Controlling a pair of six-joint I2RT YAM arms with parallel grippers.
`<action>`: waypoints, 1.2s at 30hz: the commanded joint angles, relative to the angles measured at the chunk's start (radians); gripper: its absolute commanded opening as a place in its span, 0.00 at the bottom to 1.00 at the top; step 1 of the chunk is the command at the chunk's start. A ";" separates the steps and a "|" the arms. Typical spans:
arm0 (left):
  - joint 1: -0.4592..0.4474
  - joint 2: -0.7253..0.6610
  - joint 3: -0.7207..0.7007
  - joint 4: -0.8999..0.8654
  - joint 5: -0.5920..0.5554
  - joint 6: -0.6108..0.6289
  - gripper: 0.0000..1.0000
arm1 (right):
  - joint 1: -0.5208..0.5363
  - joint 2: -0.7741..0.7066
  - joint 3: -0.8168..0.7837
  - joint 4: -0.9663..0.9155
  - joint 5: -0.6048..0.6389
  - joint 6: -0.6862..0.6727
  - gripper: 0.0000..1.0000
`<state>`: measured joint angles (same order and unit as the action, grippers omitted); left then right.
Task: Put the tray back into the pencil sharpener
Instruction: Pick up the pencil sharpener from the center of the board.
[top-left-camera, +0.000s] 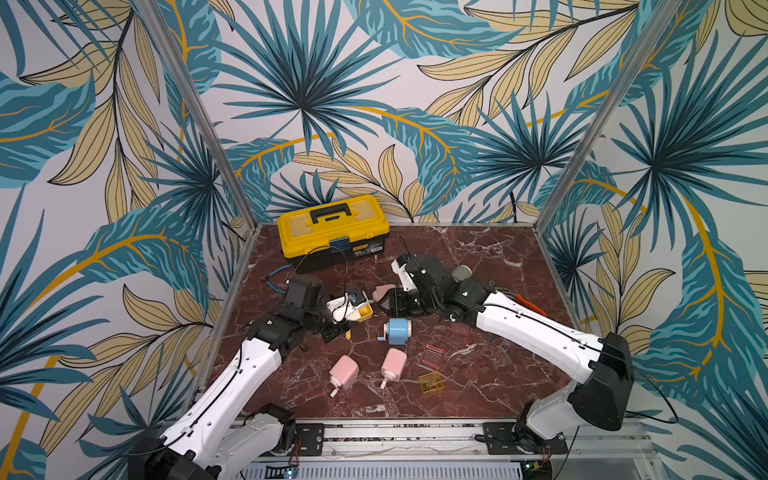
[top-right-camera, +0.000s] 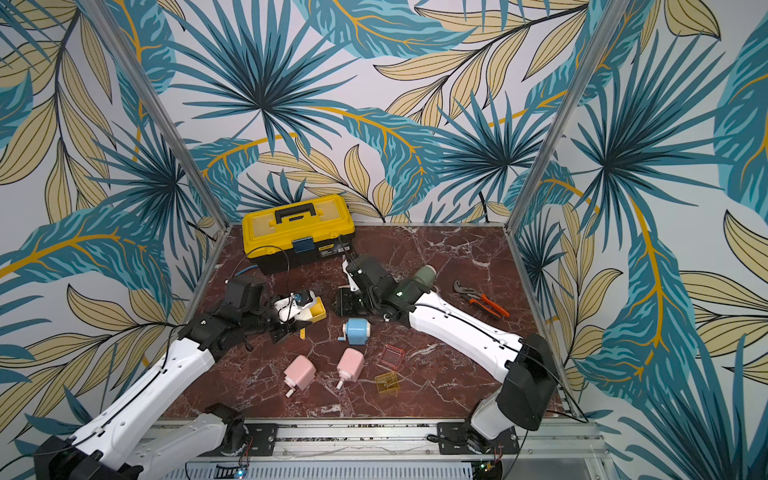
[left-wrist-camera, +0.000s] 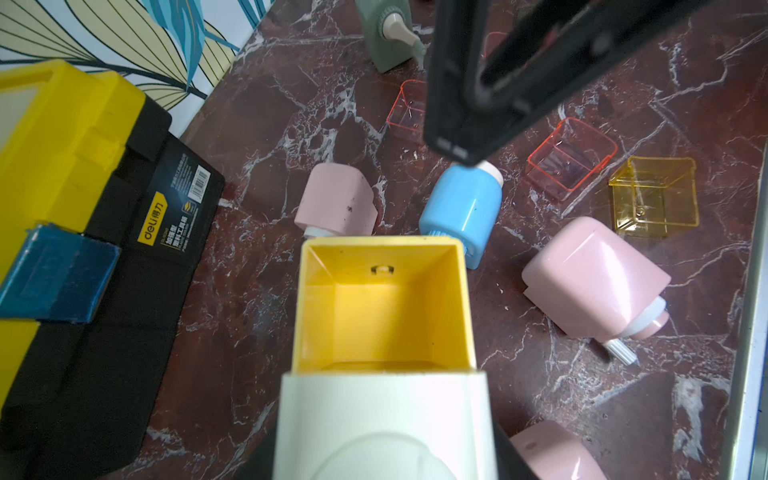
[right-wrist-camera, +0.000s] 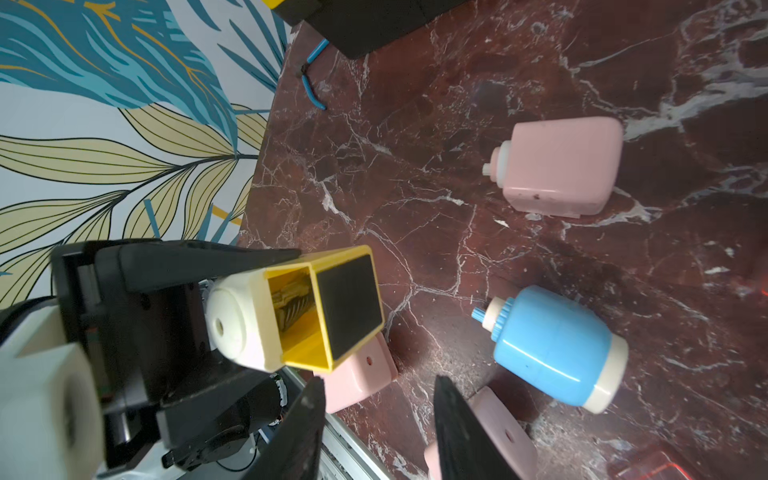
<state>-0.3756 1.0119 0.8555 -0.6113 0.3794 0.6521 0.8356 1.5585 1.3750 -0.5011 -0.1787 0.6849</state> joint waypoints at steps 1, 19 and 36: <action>-0.022 0.011 0.040 0.002 0.018 0.011 0.41 | -0.004 0.021 0.025 -0.002 -0.051 0.011 0.42; -0.039 0.033 0.071 -0.005 0.034 0.002 0.40 | -0.112 -0.009 -0.089 0.135 -0.301 0.075 0.53; -0.047 0.001 0.071 -0.005 0.105 -0.017 0.40 | -0.142 0.052 -0.189 0.512 -0.521 0.286 0.61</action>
<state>-0.4171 1.0397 0.9001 -0.6266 0.4274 0.6392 0.7013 1.6051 1.2190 -0.1001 -0.6346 0.9211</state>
